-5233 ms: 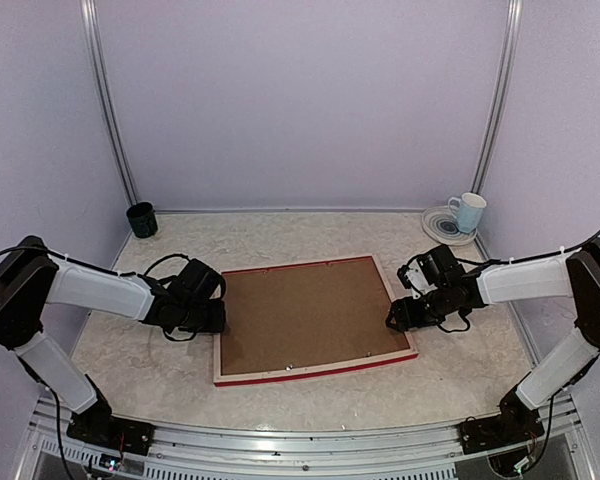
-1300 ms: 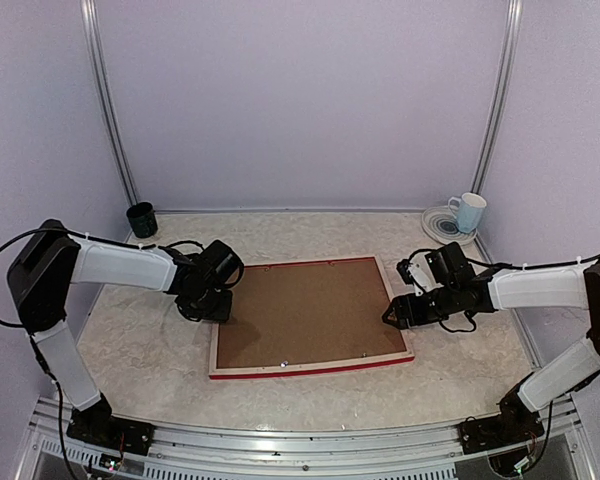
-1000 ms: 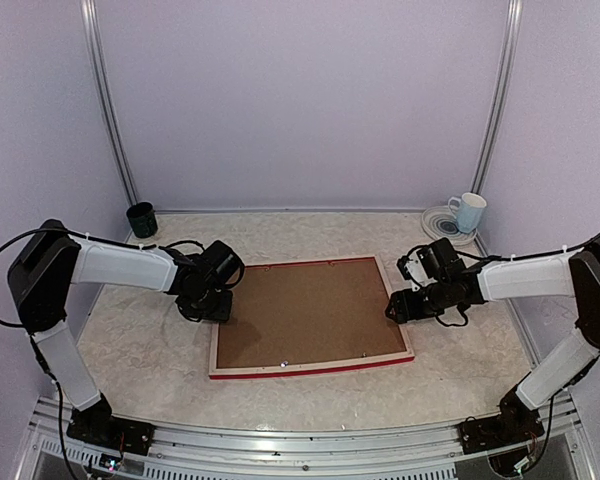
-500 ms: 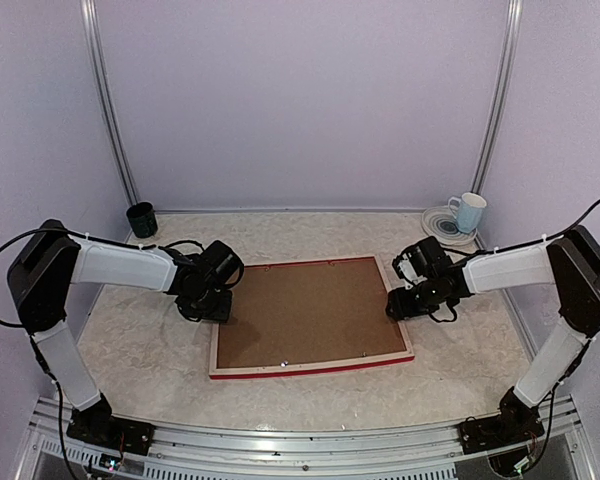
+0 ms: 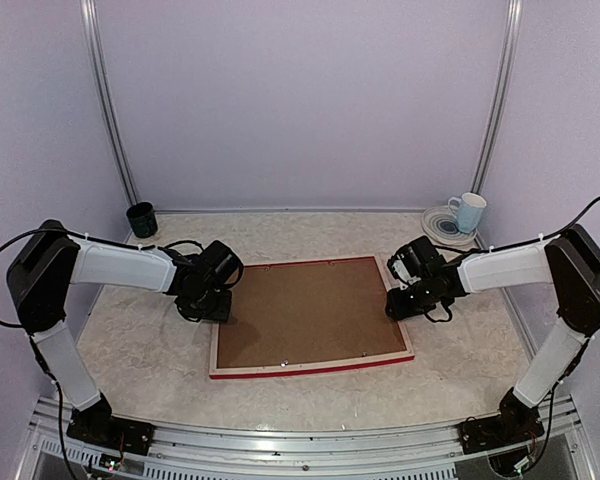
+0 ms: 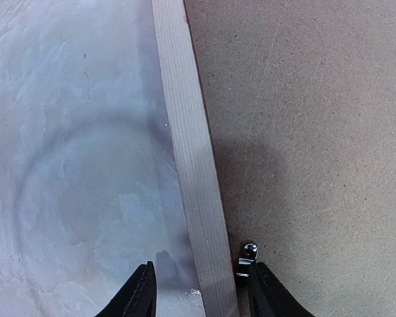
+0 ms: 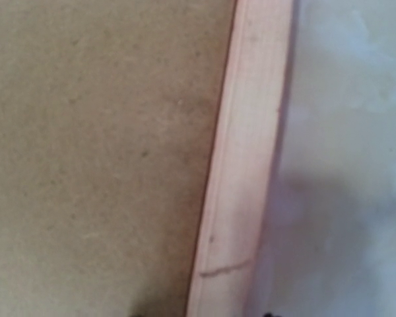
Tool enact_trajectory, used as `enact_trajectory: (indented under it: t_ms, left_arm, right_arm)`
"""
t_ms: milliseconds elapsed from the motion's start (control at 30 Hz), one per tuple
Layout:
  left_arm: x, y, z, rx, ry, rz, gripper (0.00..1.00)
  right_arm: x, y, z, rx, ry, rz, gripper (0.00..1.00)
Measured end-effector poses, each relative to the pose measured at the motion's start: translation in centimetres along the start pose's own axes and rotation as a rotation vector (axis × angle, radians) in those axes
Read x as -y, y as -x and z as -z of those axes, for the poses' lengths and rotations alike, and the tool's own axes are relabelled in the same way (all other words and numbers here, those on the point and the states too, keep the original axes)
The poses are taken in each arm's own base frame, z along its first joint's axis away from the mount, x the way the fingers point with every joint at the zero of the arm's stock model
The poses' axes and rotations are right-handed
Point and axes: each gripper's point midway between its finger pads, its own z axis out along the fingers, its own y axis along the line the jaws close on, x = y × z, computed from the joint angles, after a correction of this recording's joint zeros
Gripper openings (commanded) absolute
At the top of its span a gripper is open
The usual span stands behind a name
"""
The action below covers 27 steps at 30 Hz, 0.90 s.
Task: Put the photo into the frame
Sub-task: Press the fastener onto the backboard.
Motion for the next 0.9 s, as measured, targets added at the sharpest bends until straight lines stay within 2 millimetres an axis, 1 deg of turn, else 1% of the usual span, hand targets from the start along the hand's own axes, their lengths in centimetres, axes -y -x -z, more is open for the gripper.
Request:
enact_trajectory:
  t_ms: [100, 300, 500, 567, 733, 900]
  left_arm:
    - [-0.01, 0.01, -0.01, 0.001, 0.0, 0.001, 0.48]
    - [0.01, 0.01, -0.01, 0.001, -0.002, 0.001, 0.48]
    - [-0.03, 0.03, -0.03, 0.001, -0.002, 0.003, 0.48]
    - [-0.04, 0.06, -0.04, 0.001, -0.003, 0.004, 0.49]
    - [-0.36, 0.28, -0.15, 0.004, 0.002, 0.015, 0.55]
    - [-0.56, 0.39, -0.2, 0.001, -0.003, 0.024, 0.53]
  right_arm:
    - [-0.07, -0.11, 0.08, -0.004, -0.001, 0.002, 0.4]
    - [-0.02, -0.54, 0.37, -0.021, -0.003, 0.003, 0.31]
    - [-0.05, -0.55, 0.37, -0.022, -0.001, 0.003, 0.23]
    - [-0.05, -0.55, 0.37, -0.022, -0.001, -0.002, 0.21]
    - [-0.09, -0.45, 0.37, -0.018, 0.0, -0.003, 0.21]
    - [-0.09, -0.43, 0.37, -0.017, 0.0, -0.003, 0.21]
